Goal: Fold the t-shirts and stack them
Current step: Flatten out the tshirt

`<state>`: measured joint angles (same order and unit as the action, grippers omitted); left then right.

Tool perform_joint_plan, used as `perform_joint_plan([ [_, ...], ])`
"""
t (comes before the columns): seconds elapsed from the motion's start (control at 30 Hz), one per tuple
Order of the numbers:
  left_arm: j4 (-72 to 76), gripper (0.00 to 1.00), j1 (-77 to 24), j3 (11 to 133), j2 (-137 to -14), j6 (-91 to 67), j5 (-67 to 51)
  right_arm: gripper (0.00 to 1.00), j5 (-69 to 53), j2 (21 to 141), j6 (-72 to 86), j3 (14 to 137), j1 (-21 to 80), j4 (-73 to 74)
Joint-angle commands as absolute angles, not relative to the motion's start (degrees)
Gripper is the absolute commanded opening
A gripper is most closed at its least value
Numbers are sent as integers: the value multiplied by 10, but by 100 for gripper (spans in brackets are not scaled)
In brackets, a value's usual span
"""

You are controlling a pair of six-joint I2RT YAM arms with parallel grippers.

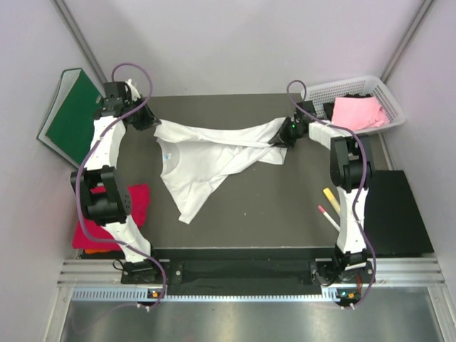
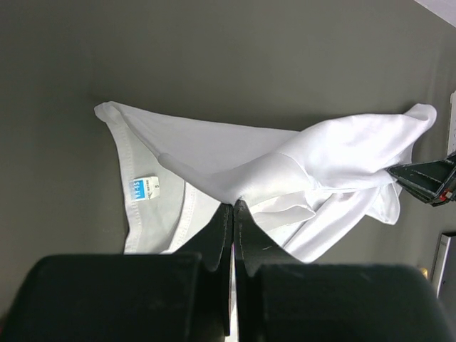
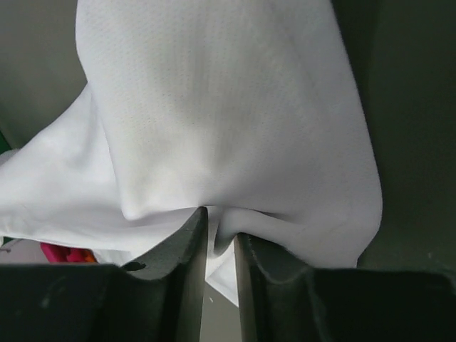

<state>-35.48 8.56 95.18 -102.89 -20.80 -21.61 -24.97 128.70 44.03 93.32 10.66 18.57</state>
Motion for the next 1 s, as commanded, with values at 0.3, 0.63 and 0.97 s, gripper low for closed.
perform_joint_plan([
  [0.3, -348, 0, 90, 953, -994, -191, -217, 11, -171, 1323, 345, 1003, 121, 269],
  [0.63, -347, 0, 89, 944, -987, -191, -223, 0, -114, 1295, 304, 1012, 121, 301],
  [0.97, -350, 0, 90, 953, -965, -188, -194, 1, -62, 1160, 296, 971, 124, 299],
])
